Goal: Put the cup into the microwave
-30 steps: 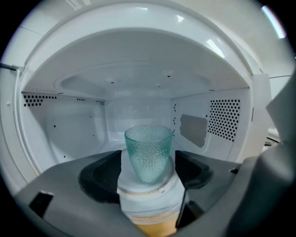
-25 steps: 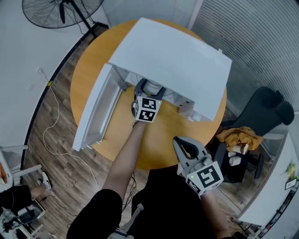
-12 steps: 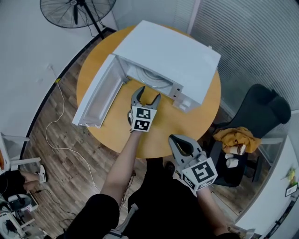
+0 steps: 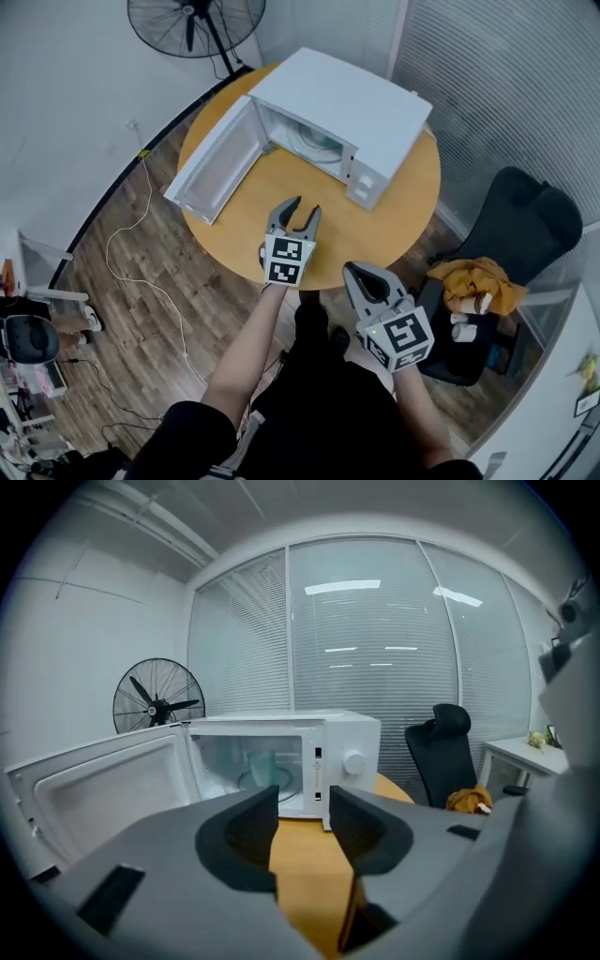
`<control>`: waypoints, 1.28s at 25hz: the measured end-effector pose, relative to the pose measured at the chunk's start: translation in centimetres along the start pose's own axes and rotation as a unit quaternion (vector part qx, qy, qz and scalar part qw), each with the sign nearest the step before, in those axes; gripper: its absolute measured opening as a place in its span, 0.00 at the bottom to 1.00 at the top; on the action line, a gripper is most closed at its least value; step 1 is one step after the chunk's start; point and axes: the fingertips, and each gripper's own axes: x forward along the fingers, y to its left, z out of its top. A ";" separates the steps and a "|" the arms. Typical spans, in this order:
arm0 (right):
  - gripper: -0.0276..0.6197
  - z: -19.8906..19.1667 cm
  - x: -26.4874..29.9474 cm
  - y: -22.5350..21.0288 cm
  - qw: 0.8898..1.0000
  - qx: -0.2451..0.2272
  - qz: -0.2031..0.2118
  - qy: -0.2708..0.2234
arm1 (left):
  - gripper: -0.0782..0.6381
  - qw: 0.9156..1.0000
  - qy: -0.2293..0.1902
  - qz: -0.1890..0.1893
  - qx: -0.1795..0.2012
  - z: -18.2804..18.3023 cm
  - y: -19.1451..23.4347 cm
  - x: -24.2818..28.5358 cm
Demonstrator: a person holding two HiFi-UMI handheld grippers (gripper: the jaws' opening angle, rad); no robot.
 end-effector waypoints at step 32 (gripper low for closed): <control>0.06 0.2 -2.5 1.5 0.999 -0.019 0.015 -0.029 | 0.11 0.995 -0.040 -0.002 -0.087 3.7 -7.5 -17.9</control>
